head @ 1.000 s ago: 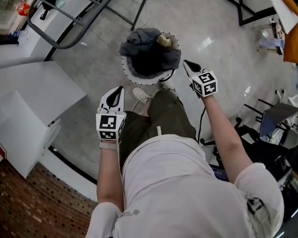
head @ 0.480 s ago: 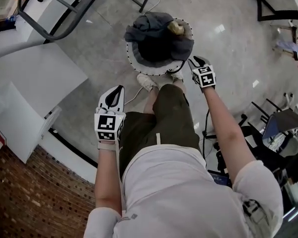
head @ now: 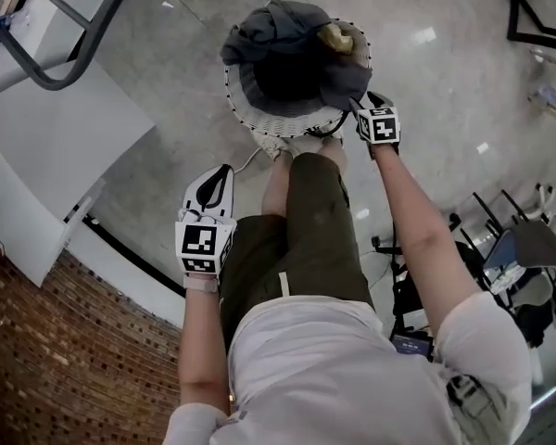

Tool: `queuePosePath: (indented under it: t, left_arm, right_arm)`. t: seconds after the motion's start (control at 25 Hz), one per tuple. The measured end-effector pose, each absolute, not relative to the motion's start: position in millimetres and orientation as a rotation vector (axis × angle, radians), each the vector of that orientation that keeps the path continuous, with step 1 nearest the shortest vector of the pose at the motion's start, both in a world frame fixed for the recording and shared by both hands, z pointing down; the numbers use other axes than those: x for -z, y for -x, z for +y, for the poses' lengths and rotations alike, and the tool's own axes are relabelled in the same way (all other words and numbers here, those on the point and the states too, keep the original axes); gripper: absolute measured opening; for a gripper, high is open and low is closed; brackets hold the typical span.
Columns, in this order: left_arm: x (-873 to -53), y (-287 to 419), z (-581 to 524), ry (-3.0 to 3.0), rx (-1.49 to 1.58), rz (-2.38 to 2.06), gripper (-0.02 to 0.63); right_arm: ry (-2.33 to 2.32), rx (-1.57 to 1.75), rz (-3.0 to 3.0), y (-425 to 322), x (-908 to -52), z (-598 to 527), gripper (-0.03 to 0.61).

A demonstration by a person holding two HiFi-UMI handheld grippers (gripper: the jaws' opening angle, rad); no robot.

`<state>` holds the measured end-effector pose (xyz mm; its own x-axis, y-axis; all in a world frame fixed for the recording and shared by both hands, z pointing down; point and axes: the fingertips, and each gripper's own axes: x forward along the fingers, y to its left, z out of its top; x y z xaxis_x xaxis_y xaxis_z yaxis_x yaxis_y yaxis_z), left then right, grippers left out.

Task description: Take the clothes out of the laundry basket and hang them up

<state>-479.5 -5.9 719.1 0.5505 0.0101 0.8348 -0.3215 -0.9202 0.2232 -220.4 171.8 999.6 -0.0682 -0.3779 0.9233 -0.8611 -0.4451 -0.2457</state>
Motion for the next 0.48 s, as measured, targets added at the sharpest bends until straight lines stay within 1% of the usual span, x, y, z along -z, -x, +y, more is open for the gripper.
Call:
queuePosePath:
  t: [0.28,0.32,0.36,0.4,0.48]
  left_arm:
    - [-732,470,5,-2.392,-1.342,-0.300,0.002]
    - [-731,470,7,-2.389,-1.345,-0.303,0.002]
    - [-730,469,8,-2.389,-1.344,-0.307,0.002]
    - [-728,467,8,-2.391,-1.341,-0.314,0.002]
    - [-725,465,8,-2.395,-1.331,-0.334,0.002]
  right_arm:
    - [-1.883,-1.700,-1.242,207,-1032,167,0.202]
    - [-1.868,-1.707,-1.232,207,-1034,168,0.183]
    - [-1.842,-1.702,-1.228,208,-1035,170,0.179]
    - [-1.819,-1.696,-1.227,208,-1036,171,0.156]
    - [-1.817,-1.718,-1.203,205,-1036,173,0.140]
